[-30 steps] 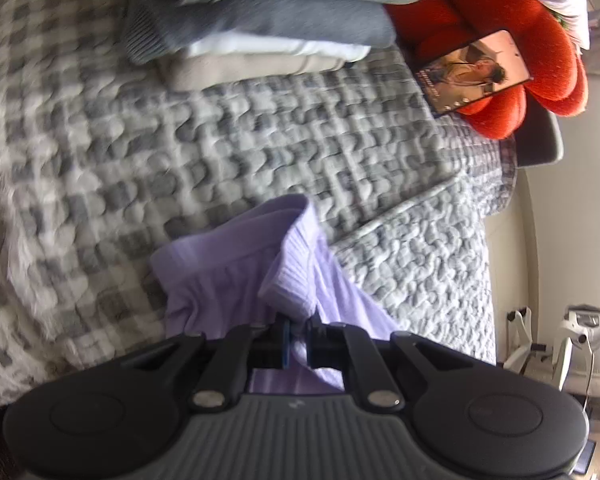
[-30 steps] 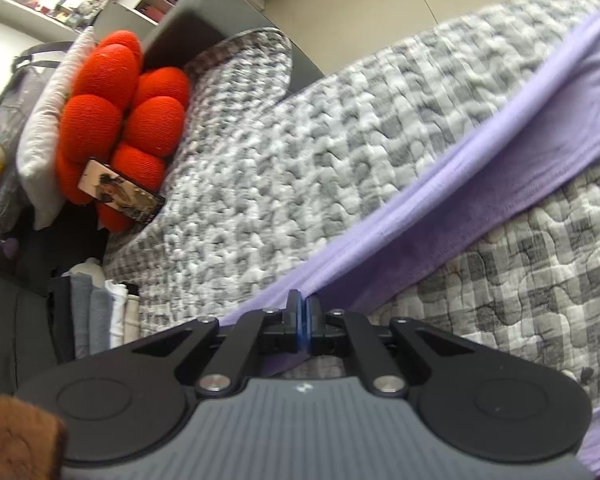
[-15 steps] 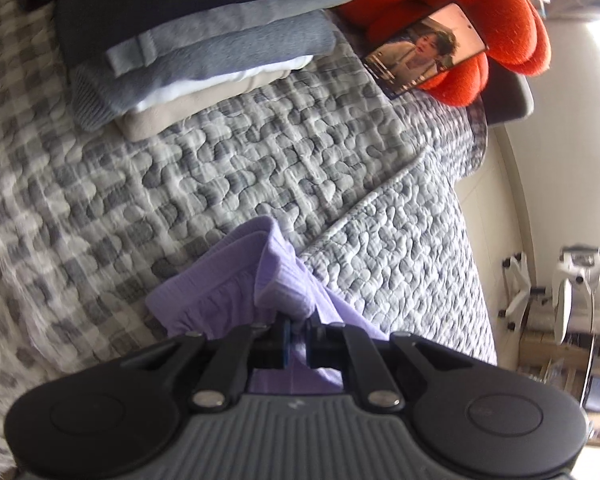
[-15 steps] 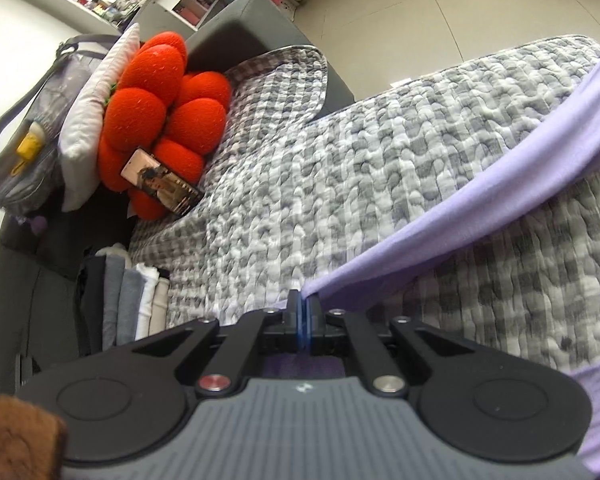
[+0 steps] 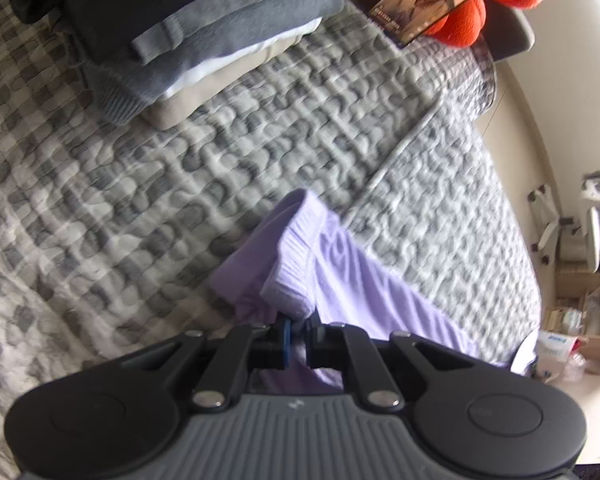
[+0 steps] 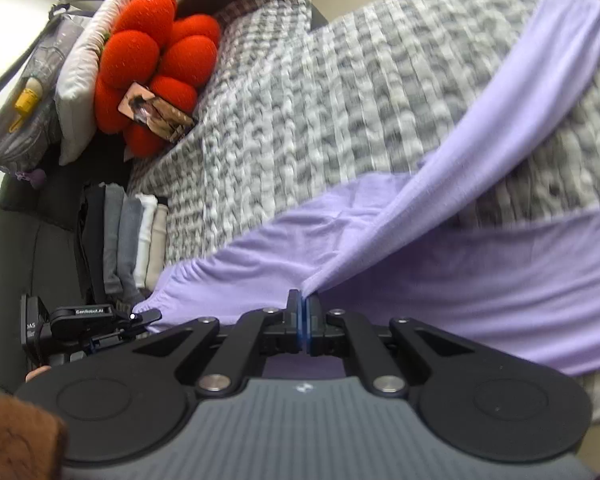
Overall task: Fold clothes
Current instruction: 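Pull the lavender fabric with the right tool across the bed while the left tool holds the waistband, then open the right tool and release the lavender fabric while the left tool opens at the waistband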
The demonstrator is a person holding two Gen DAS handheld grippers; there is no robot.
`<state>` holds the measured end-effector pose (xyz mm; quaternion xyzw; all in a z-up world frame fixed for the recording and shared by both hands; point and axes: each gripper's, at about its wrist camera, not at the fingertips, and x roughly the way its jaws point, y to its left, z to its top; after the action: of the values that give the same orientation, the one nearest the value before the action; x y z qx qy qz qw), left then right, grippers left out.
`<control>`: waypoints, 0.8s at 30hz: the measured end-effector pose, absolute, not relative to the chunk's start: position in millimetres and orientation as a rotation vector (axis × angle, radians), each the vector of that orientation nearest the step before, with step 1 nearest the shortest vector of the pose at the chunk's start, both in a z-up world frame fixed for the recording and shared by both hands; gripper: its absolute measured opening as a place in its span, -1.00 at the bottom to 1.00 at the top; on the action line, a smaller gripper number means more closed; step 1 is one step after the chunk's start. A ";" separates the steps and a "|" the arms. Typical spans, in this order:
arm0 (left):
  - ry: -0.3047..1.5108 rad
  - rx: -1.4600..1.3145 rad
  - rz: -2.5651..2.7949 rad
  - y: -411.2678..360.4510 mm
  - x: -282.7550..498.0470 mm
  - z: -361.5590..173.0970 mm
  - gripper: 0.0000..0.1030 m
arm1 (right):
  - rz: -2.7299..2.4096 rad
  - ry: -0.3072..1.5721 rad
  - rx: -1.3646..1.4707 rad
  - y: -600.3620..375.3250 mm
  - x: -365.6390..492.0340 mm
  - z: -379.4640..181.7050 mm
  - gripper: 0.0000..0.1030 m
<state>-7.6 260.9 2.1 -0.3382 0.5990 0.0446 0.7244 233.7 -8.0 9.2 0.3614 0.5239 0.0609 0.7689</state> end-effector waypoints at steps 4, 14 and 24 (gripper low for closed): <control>1.363 -0.716 0.119 261.7 -14.9 -10.7 -0.88 | 0.131 1.174 0.798 -6.2 227.6 -6.5 -0.94; 1.394 -0.656 0.152 254.7 -23.0 -35.1 -0.85 | 0.141 1.257 0.686 8.7 219.8 -43.5 -0.94; 1.327 -0.568 0.077 248.7 -24.8 -48.0 -0.73 | 0.169 1.193 0.719 3.3 212.4 -70.5 -0.75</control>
<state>-24.8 248.7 -48.0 -0.2598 0.6071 0.0351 0.7501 212.4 3.3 -70.5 0.3308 0.5486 0.0777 0.7639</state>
